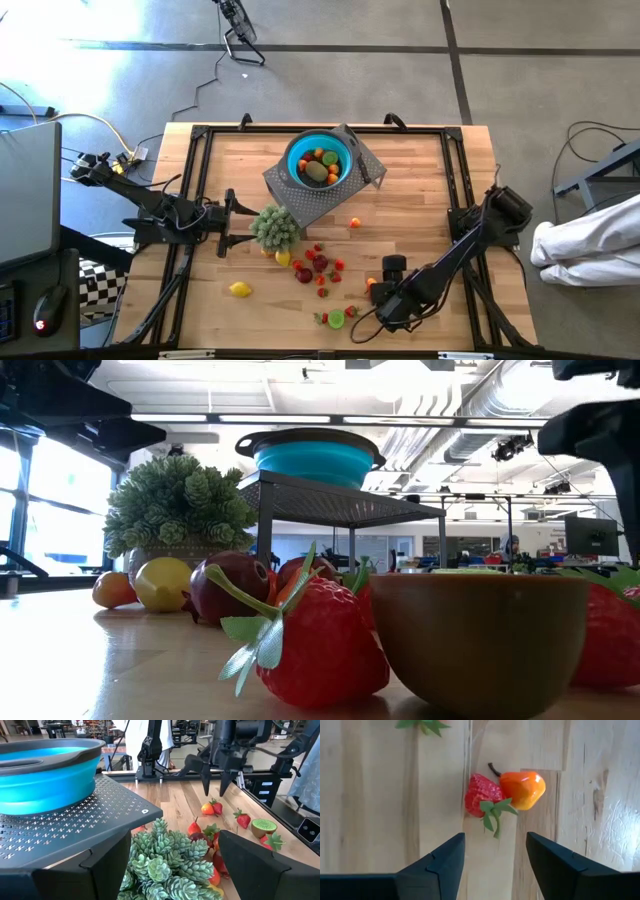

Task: Pick & Place Fruit
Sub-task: Put the strawberry into the blue strainer bowl on the shelf

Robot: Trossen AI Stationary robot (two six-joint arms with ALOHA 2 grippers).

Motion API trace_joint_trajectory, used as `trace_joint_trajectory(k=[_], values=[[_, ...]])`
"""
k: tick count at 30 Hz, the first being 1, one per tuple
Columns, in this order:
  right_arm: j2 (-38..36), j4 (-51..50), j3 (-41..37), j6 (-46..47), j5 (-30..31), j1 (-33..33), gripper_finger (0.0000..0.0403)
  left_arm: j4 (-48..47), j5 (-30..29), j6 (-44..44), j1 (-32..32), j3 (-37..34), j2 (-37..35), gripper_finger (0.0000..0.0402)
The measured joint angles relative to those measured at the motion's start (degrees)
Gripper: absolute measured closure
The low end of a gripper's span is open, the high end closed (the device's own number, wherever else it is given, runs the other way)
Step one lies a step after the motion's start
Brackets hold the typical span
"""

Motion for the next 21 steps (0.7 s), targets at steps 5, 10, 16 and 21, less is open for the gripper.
trace_joint_trajectory(k=[5, 10, 16, 21], values=[[0.90, 0.10, 0.00, 0.01, 0.57, -0.06, 0.0199, -0.02, 0.00, -0.01, 0.00, 0.00, 0.00, 0.0107], [0.90, 0.28, 0.00, 0.01, 0.79, -0.06, 0.0199, 0.00, 0.00, -0.01, -0.01, 0.00, 0.00, 0.0107], [0.90, 0.50, 0.00, 0.04, 1.34, -0.06, 0.0199, -0.02, -0.01, -0.01, -0.01, 0.00, 0.02, 0.0107], [0.90, 0.49, 0.00, 0.01, 2.55, -0.06, 0.0199, -0.02, 0.00, -0.02, 0.00, -0.02, 0.02, 0.0107]])
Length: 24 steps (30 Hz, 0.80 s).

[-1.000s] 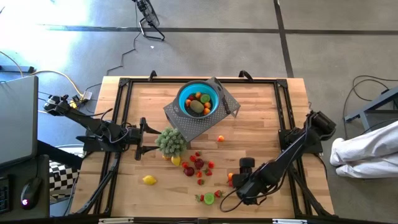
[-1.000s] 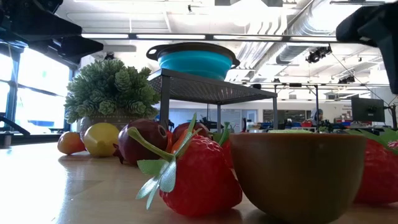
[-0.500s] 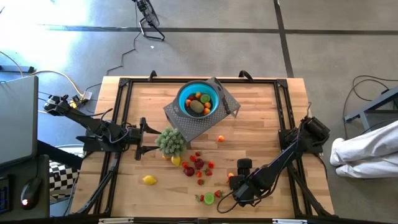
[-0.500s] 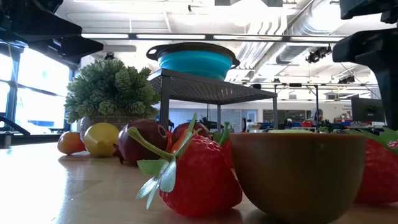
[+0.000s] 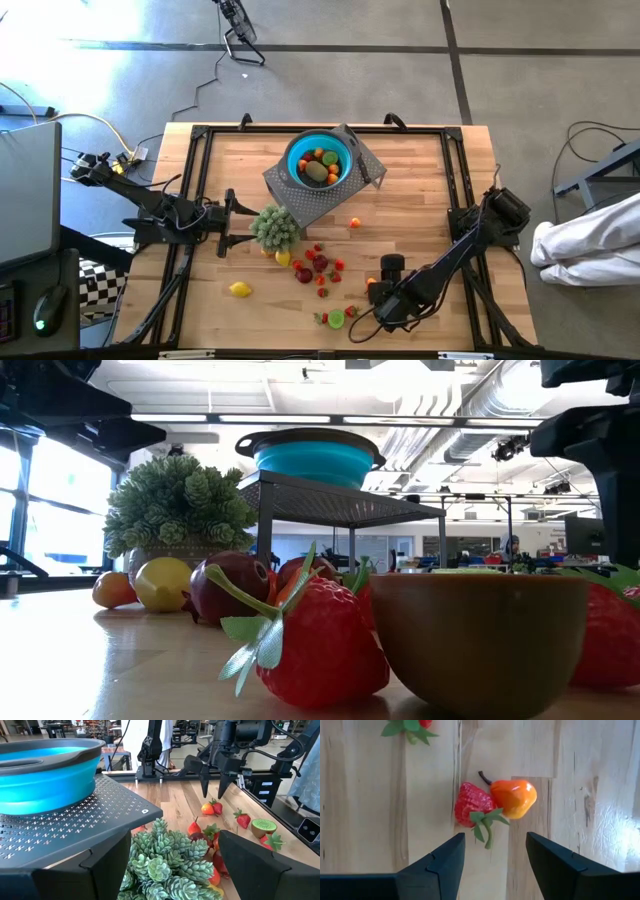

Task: Pick & Place Fruit
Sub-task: Put the strawberry into the blue strainer bowl on the shelf

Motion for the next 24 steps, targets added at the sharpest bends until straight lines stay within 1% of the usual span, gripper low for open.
trace_joint_trajectory(k=[5, 10, 14, 16, 19, 24], values=[[0.00, -0.17, -0.02, -0.42, 0.47, 0.00, 0.0199, 0.00, 0.00, -0.12, 0.00, 0.00, 0.02, 0.0107], [-0.09, 3.14, -2.29, 0.13, -0.69, 0.08, 0.0199, 0.00, 0.00, -0.14, -0.02, 0.00, 0.02, 0.0107], [-0.09, 3.11, -2.32, 0.11, -0.12, 0.13, 0.0202, -0.01, 0.00, -0.14, -0.02, 0.00, 0.00, 0.0107], [-0.09, 2.99, -2.29, 0.11, -0.59, 0.14, 0.0209, -0.02, 0.00, -0.14, -0.01, 0.00, 0.00, 0.0107], [-0.09, 2.50, -2.29, 0.11, -2.95, 0.09, 0.0226, -0.07, 0.00, -0.14, -0.01, 0.00, 0.01, 0.0107], [-0.09, 2.57, -2.28, 0.20, -3.39, 0.11, 0.0258, -0.68, 0.00, -0.14, 0.00, 0.00, 0.00, 0.0107]])
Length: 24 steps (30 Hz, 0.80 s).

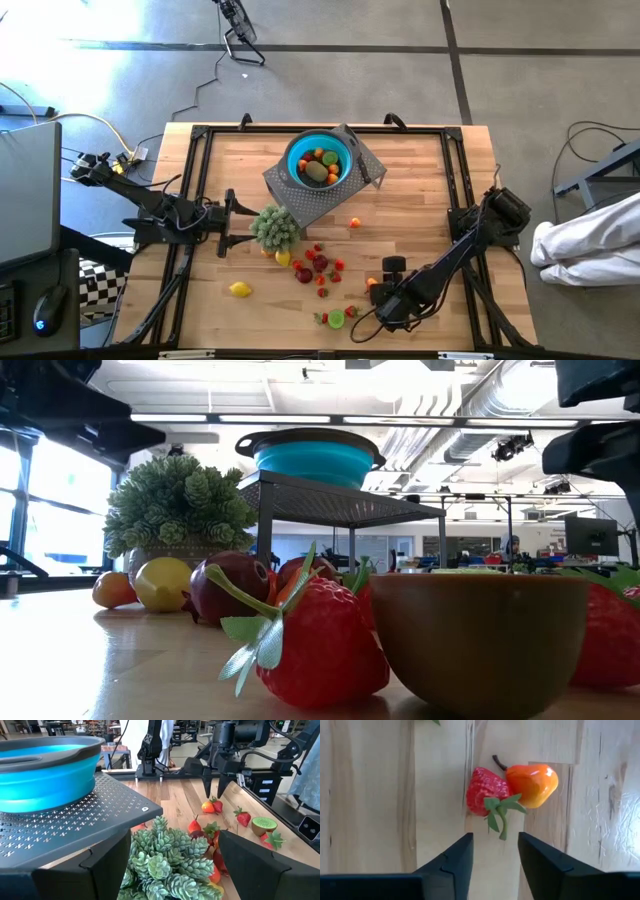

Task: Pick & Place Fruit
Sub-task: Put the strawberry into the blue strainer bowl on the shelf

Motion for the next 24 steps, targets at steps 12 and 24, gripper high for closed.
trace_joint_trajectory(k=[12, 24], values=[[0.00, 1.32, 0.03, 2.64, 0.09, 0.00, 0.0298, -0.61, 0.00, 0.00, -0.02, -0.04, 0.00, 0.0107], [-0.02, 2.09, 0.06, 2.70, 1.30, 0.00, 0.0298, -0.59, 0.00, -0.02, -0.01, -0.04, 0.00, 0.0107]])
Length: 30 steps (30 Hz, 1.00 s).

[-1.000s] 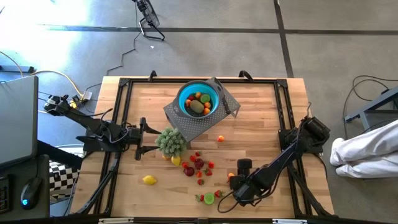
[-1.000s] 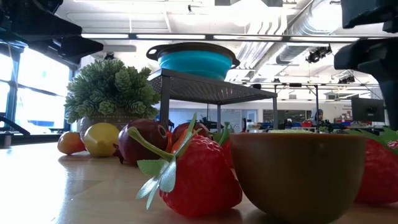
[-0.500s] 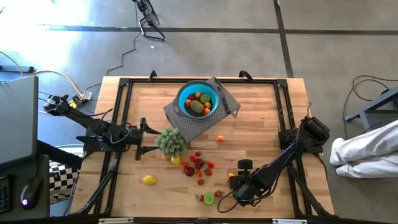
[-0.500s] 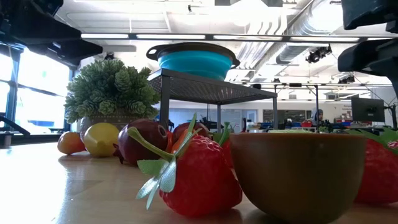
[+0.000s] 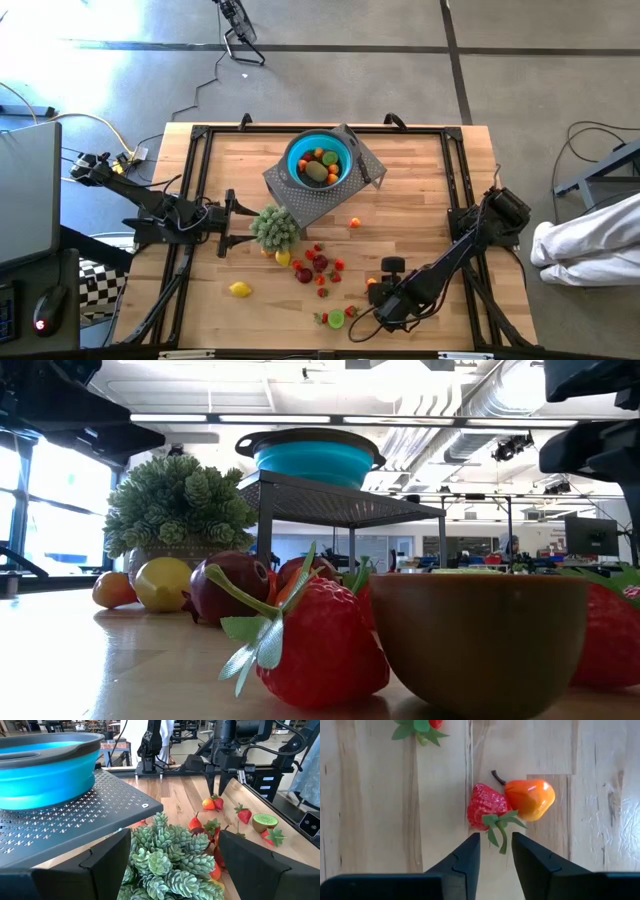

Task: Pick & Place Fruit
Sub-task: Put the strawberry into the blue strainer bowl on the shelf

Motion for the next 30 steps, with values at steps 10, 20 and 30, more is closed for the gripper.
trace_joint_trajectory(k=[10, 20, 30], values=[[0.00, -0.02, 0.00, 0.39, -0.10, 0.00, 0.0298, 0.00, 0.00, 0.00, 0.01, 0.00, 0.00, 0.0107], [0.00, -0.02, 0.00, 0.39, -0.12, 0.00, 0.0339, 0.02, 0.02, -0.02, -0.02, 0.00, 0.00, 0.0107], [0.00, -0.02, 0.00, 1.47, -1.21, 0.00, 0.0398, 0.02, 0.00, -0.03, 0.01, 0.00, 0.00, 0.0107]])
